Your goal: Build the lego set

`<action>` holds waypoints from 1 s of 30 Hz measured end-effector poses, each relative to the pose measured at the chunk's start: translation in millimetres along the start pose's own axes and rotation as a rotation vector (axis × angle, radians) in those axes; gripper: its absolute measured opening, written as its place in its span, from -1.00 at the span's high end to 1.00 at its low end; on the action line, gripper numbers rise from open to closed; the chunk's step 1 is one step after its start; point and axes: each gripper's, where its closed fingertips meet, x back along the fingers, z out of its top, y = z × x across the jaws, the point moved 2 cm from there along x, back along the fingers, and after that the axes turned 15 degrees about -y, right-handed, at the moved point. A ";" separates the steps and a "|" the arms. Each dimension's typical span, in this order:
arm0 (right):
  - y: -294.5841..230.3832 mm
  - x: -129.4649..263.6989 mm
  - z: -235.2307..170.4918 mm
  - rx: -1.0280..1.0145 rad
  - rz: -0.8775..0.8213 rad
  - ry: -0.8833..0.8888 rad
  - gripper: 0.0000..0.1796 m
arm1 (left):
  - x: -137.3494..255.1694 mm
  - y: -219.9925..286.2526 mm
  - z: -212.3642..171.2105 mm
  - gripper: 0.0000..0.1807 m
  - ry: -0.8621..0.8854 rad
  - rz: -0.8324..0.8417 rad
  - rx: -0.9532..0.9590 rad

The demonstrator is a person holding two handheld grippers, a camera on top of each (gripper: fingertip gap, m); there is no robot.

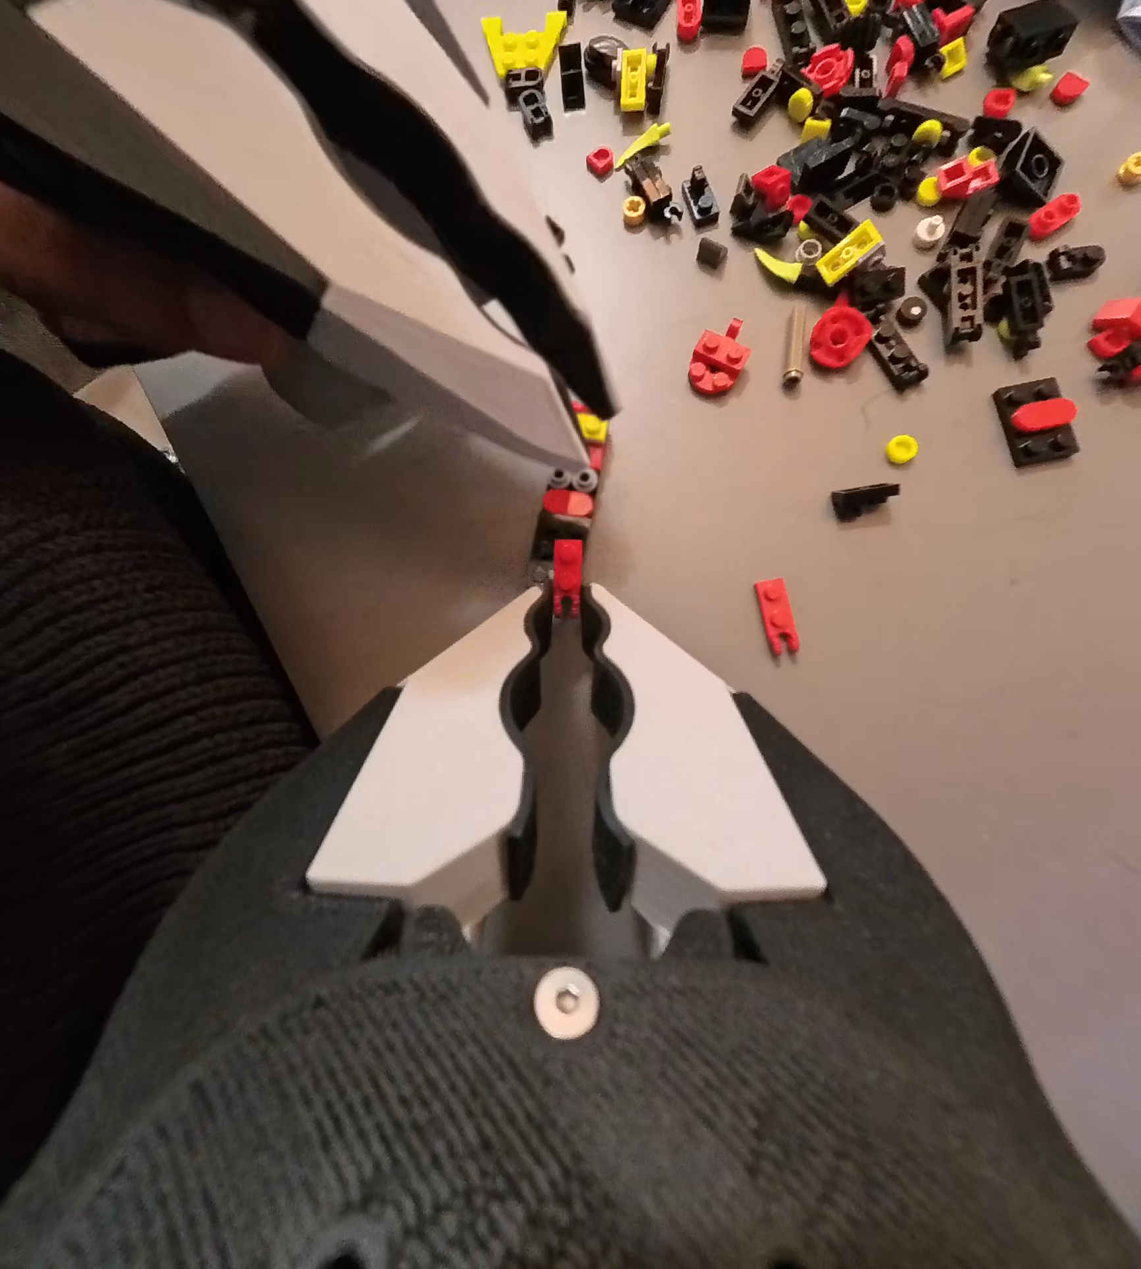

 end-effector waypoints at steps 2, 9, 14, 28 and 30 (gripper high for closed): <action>0.6 0.1 -0.5 -0.001 -0.003 -0.001 0.93 | 3.9 7.4 1.7 0.99 0.019 -0.049 -0.012; -1.4 0.3 0.9 0.001 -0.009 0.004 0.93 | -12.5 15.3 -15.0 1.00 -0.089 -0.114 0.019; -1.0 -2.6 -1.2 -0.008 -0.022 -0.029 0.93 | -14.5 10.8 -18.2 0.97 -0.115 -0.060 -0.005; 3.0 3.8 -1.7 0.065 -0.070 -0.041 0.93 | -15.7 14.2 -24.7 0.92 -0.149 -0.103 0.010; 7.2 7.0 -3.8 0.078 -0.061 -0.045 0.93 | -15.9 14.6 -24.6 0.92 -0.147 -0.116 0.020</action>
